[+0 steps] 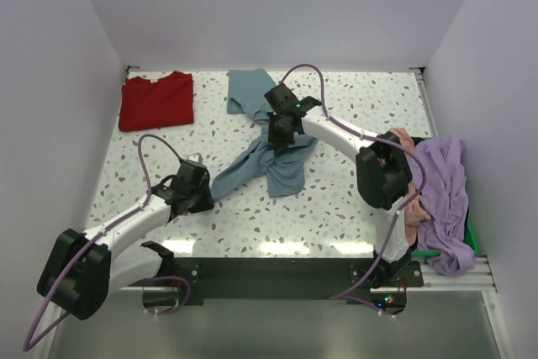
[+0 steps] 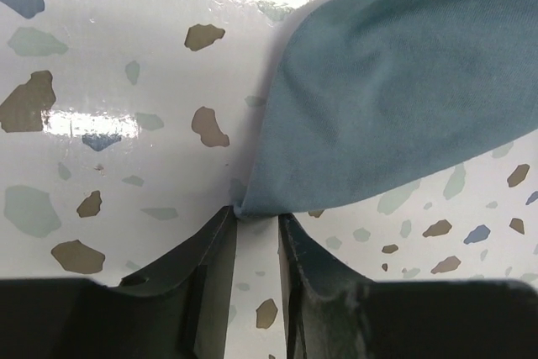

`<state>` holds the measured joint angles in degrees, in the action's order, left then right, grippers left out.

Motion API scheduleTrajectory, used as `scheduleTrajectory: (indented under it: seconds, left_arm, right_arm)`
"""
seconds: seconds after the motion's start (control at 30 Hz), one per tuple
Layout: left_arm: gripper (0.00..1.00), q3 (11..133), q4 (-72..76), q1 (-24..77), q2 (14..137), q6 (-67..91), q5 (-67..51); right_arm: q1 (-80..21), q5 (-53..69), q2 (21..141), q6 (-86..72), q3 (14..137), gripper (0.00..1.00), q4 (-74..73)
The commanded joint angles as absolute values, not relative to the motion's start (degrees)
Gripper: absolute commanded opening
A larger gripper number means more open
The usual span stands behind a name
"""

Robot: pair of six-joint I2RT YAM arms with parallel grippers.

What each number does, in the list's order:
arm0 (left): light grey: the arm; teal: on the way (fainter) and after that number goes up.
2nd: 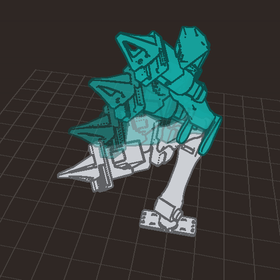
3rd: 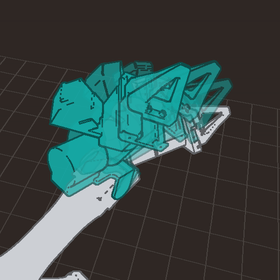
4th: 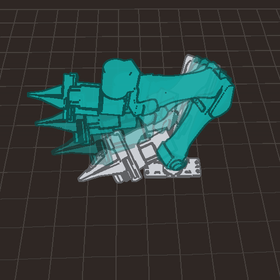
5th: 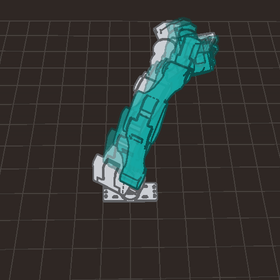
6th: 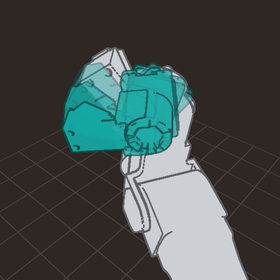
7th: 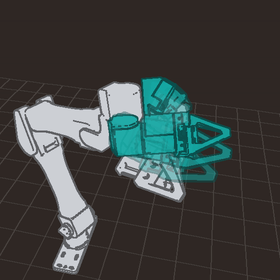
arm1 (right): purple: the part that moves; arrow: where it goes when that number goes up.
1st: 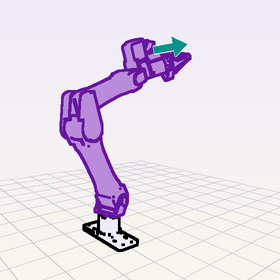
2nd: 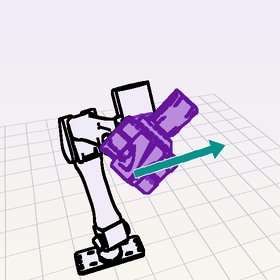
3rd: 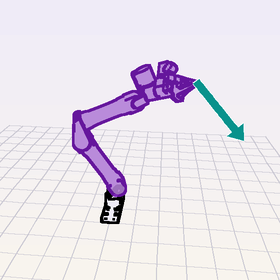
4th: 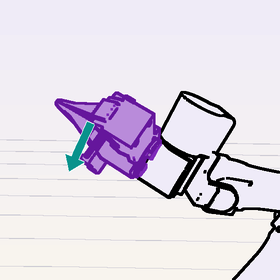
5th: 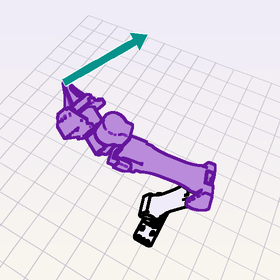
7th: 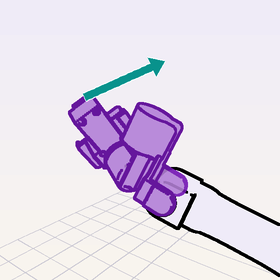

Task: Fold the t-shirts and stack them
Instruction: Flatten the tshirt out

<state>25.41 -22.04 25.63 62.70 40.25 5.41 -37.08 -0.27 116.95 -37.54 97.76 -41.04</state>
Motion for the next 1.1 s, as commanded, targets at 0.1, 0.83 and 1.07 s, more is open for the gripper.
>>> scheduleTrajectory:
  seconds: [0.1, 0.83, 1.07]
  left_arm:
    - [0.14, 26.37, -18.73, 25.93, 64.60, 38.14, 7.29]
    - [0.00, 65.91, -28.14, 25.66, 55.46, 45.60, -20.46]
    - [0.00, 59.00, -21.72, 15.24, 57.48, 48.07, -23.97]
  right_arm:
    - [-36.65, -0.09, 116.98, -37.79, 98.53, 0.00, -40.43]
    - [-36.30, -22.58, 106.16, -25.06, 127.21, 0.00, -63.01]
    - [-30.15, -7.22, 121.87, -24.86, 142.99, 0.64, -64.41]
